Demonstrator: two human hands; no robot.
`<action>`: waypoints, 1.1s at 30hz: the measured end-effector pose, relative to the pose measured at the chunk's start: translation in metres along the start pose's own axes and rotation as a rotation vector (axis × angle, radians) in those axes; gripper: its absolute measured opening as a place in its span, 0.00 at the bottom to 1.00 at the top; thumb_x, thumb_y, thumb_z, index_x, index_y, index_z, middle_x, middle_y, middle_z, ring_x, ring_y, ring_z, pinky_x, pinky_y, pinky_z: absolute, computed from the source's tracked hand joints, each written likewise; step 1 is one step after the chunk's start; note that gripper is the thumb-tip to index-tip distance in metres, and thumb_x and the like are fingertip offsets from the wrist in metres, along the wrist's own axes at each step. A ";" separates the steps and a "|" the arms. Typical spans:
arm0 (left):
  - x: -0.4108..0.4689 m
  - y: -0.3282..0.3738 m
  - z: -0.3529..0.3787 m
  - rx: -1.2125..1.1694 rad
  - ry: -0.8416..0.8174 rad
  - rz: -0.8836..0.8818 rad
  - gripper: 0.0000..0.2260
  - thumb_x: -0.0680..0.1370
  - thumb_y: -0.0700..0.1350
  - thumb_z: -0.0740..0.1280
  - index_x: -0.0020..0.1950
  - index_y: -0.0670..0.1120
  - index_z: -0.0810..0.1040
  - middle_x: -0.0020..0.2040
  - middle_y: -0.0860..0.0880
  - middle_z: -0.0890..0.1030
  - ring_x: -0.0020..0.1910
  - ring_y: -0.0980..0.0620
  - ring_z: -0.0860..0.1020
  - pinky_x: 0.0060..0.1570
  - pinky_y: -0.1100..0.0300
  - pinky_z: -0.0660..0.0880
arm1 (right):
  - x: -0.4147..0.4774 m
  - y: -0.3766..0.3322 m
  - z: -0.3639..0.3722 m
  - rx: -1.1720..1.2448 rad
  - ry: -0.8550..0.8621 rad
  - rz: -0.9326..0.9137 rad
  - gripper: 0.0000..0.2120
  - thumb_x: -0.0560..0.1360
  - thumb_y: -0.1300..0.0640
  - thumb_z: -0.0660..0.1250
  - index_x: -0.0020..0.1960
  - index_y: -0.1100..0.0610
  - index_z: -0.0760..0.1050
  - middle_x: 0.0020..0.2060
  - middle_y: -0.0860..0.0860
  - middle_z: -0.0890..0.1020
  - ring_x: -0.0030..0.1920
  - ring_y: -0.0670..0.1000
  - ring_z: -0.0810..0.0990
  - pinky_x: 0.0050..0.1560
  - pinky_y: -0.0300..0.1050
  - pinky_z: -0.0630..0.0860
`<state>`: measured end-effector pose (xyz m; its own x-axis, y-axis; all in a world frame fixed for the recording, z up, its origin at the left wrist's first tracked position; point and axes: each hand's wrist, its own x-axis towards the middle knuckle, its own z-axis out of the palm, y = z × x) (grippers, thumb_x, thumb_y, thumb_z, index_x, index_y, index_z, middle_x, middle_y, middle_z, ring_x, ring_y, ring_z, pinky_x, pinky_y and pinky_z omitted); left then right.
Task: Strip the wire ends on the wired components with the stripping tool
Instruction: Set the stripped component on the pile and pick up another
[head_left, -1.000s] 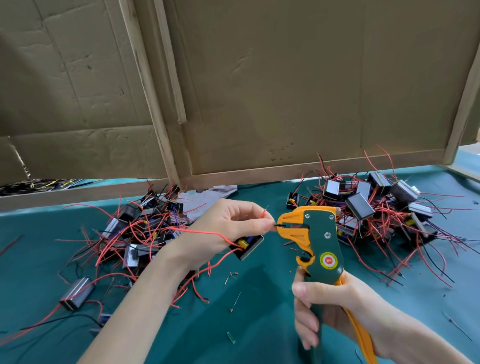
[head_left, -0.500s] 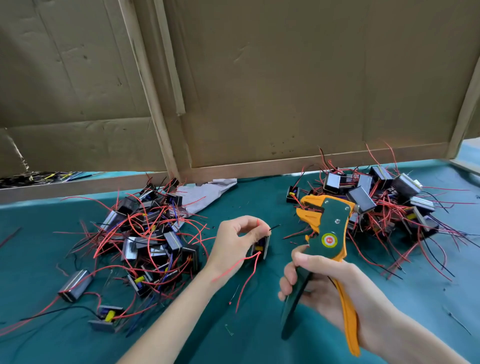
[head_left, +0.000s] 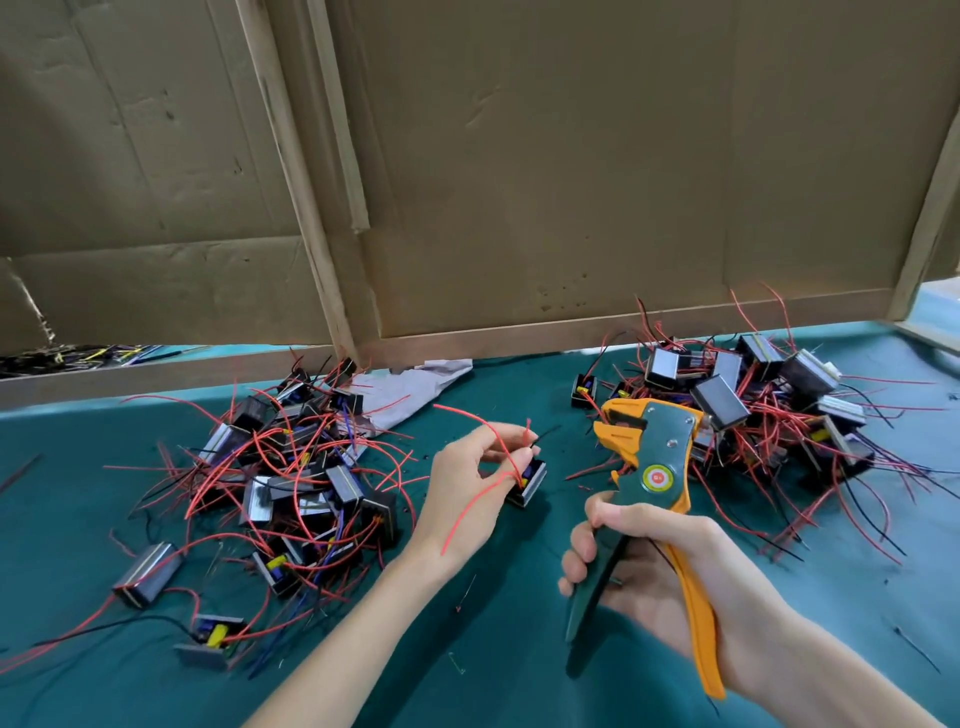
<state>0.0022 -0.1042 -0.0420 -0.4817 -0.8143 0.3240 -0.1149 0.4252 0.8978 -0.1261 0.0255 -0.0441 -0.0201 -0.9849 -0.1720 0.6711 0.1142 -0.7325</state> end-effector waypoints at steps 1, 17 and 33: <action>0.001 0.004 -0.001 -0.022 0.020 0.023 0.07 0.76 0.40 0.70 0.45 0.53 0.80 0.44 0.52 0.85 0.46 0.54 0.80 0.48 0.59 0.76 | 0.001 0.000 -0.002 -0.003 -0.014 0.000 0.18 0.55 0.59 0.82 0.38 0.62 0.76 0.34 0.60 0.74 0.35 0.61 0.76 0.41 0.56 0.78; 0.006 0.050 -0.016 -0.252 -0.154 0.038 0.09 0.78 0.34 0.64 0.45 0.46 0.80 0.43 0.40 0.75 0.39 0.50 0.74 0.37 0.63 0.79 | -0.001 -0.004 -0.007 -0.152 -0.226 -0.053 0.10 0.70 0.57 0.74 0.43 0.59 0.74 0.37 0.60 0.76 0.40 0.61 0.77 0.48 0.57 0.77; 0.004 0.072 -0.039 0.134 -0.390 0.130 0.08 0.79 0.44 0.65 0.44 0.56 0.81 0.49 0.49 0.79 0.44 0.56 0.77 0.44 0.62 0.75 | -0.010 -0.008 0.001 -0.310 -0.326 -0.030 0.11 0.69 0.57 0.76 0.40 0.59 0.75 0.36 0.63 0.79 0.39 0.62 0.78 0.45 0.56 0.77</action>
<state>0.0261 -0.0922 0.0361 -0.7891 -0.5509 0.2717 -0.1308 0.5829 0.8020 -0.1300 0.0338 -0.0358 0.2315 -0.9723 0.0320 0.4186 0.0699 -0.9055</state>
